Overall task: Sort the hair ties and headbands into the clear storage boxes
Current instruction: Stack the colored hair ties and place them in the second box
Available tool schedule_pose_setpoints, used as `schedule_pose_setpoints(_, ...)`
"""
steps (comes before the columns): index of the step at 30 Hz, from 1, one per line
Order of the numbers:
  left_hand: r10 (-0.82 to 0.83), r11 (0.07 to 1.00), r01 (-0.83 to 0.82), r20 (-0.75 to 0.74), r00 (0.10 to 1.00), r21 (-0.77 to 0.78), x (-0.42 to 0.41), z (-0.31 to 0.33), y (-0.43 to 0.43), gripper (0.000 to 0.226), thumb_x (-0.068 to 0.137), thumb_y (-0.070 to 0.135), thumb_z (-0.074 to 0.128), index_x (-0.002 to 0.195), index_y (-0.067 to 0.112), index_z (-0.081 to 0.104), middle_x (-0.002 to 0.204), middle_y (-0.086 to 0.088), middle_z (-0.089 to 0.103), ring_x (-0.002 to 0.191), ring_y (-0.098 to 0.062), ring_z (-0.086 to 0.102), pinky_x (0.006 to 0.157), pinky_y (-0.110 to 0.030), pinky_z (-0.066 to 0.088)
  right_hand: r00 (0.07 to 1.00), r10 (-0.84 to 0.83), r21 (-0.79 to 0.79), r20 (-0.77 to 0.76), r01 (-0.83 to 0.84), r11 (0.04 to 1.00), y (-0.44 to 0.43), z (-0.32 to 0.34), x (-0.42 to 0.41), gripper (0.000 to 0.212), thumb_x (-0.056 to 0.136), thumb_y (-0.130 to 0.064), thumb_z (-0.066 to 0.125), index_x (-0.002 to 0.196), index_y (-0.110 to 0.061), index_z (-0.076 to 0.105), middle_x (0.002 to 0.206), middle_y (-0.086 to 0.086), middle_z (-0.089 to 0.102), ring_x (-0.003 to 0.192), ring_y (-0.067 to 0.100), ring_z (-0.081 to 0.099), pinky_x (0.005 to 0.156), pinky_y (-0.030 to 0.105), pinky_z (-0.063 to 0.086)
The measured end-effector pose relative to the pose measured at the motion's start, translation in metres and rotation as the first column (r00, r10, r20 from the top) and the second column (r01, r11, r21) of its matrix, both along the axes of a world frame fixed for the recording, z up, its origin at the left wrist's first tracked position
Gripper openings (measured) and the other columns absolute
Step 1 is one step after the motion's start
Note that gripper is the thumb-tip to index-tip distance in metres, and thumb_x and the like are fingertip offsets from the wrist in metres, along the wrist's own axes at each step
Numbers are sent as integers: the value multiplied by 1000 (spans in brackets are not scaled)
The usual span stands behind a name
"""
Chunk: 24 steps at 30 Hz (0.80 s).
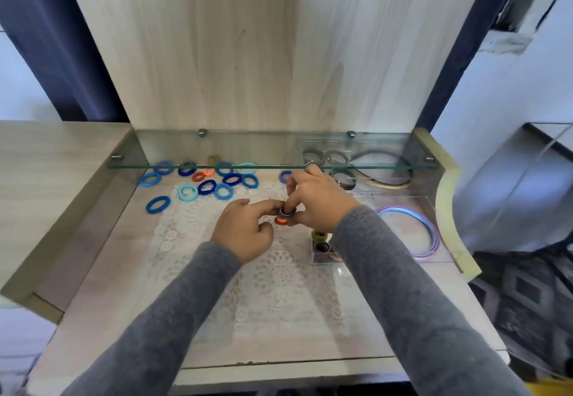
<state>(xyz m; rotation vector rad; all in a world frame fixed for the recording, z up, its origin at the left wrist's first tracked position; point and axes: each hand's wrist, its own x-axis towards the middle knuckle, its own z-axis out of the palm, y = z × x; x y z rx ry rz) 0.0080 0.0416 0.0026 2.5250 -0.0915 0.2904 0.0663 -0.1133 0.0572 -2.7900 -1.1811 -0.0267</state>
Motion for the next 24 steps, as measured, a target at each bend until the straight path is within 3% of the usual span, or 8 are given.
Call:
schedule_pose_setpoints(5, -80, 996, 81, 19, 997, -42, 14, 8, -30, 55, 78, 2, 52, 126, 29, 61, 114, 11, 69, 109, -16, 56, 110, -37, 34, 999, -49, -13, 0, 49, 999, -34, 12, 6, 22, 81, -41, 69, 99, -30, 74, 111, -1, 48, 106, 20, 34, 94, 37, 35)
schedule_pose_setpoints(10, -150, 986, 151, 12, 989, -64, 24, 5, -59, 57, 77, 5, 50, 127, 30, 60, 115, 11, 68, 111, -19, 55, 108, -37, 34, 995, -104, -24, -2, 104, 994, -66, 14, 8, 22, 79, -41, 70, 97, -30, 74, 110, -1, 49, 103, 18, 33, 93, 37, 35)
schedule_pose_setpoints(14, -169, 985, 168, -2, 986, -37, 27, -2, -73, 53, 78, 11, 48, 126, 31, 61, 116, 13, 68, 110, -19, 54, 109, -31, 30, 992, -125, -60, 0, 125, 990, -80, 7, 8, 22, 80, -41, 69, 100, -31, 73, 111, -2, 48, 102, 16, 31, 89, 29, 30)
schedule_pose_setpoints(17, -193, 981, 192, 50, 980, 21, 28, -9, -76, 53, 74, 20, 40, 120, 30, 65, 115, 13, 68, 108, -11, 57, 110, -28, 21, 990, -140, -68, -19, 139, 988, -82, -3, 8, 20, 79, -40, 70, 98, -32, 74, 110, -3, 47, 106, 19, 35, 92, 32, 31)
schedule_pose_setpoints(24, -175, 984, 178, 218, 960, 4, 31, -40, -64, 53, 80, 15, 36, 124, 27, 62, 125, 9, 64, 120, -6, 52, 108, -28, 23, 980, -169, -110, -106, 158, 981, -83, -19, 13, 21, 79, -37, 71, 99, -31, 73, 112, -1, 48, 108, 21, 35, 96, 37, 35)
